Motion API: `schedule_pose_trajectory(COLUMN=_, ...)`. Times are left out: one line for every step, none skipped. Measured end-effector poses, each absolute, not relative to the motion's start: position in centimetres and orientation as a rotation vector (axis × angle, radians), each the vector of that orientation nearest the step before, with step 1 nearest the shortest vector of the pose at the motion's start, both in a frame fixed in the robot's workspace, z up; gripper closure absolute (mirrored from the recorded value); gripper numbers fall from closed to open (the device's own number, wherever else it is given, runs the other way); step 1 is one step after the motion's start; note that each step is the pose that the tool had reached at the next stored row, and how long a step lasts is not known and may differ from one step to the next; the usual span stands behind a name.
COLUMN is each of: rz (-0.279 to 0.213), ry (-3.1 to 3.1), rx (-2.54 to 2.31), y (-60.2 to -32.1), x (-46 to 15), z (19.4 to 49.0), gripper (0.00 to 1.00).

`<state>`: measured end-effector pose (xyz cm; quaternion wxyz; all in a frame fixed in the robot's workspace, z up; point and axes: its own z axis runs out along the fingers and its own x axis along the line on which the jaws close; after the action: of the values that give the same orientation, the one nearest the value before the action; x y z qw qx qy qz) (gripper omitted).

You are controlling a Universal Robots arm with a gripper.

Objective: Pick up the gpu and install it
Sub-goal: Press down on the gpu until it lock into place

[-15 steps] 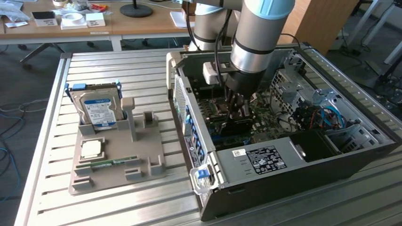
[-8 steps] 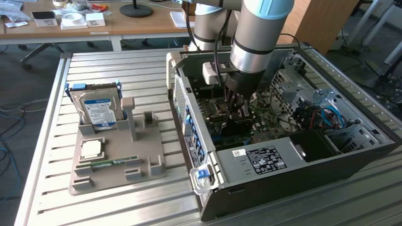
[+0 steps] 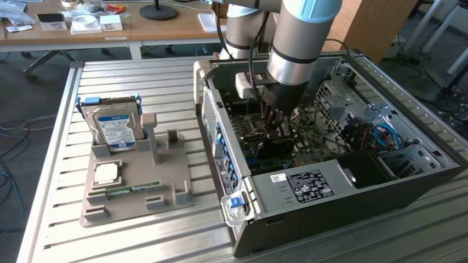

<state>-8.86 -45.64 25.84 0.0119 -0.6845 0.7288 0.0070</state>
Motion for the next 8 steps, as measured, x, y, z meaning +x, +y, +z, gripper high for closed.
schedule_pose_trajectory(rz=0.022, ry=2.273, rx=-2.135, y=-45.65, x=-8.88, z=25.83, gripper=0.89)
schedule_pose_trajectory(rz=0.022, ry=2.272, rx=-2.134, y=-45.66, x=-8.89, z=25.83, gripper=0.89)
schedule_pose_trajectory(rz=0.022, ry=2.272, rx=-2.135, y=-45.67, x=-8.91, z=25.83, gripper=0.89)
schedule_pose_trajectory(rz=0.022, ry=2.273, rx=-2.134, y=-45.67, x=-8.93, z=25.83, gripper=0.89)
schedule_pose_trajectory(rz=0.022, ry=2.273, rx=-2.135, y=-45.67, x=-8.94, z=25.83, gripper=0.89)
schedule_pose_trajectory(rz=0.022, ry=2.272, rx=-2.135, y=-45.67, x=-8.94, z=25.82, gripper=0.89)
schedule_pose_trajectory(rz=0.022, ry=2.273, rx=-2.135, y=-45.67, x=-8.94, z=25.82, gripper=0.89)
schedule_pose_trajectory(rz=0.022, ry=2.273, rx=-2.135, y=-45.67, x=-8.95, z=25.82, gripper=0.89)
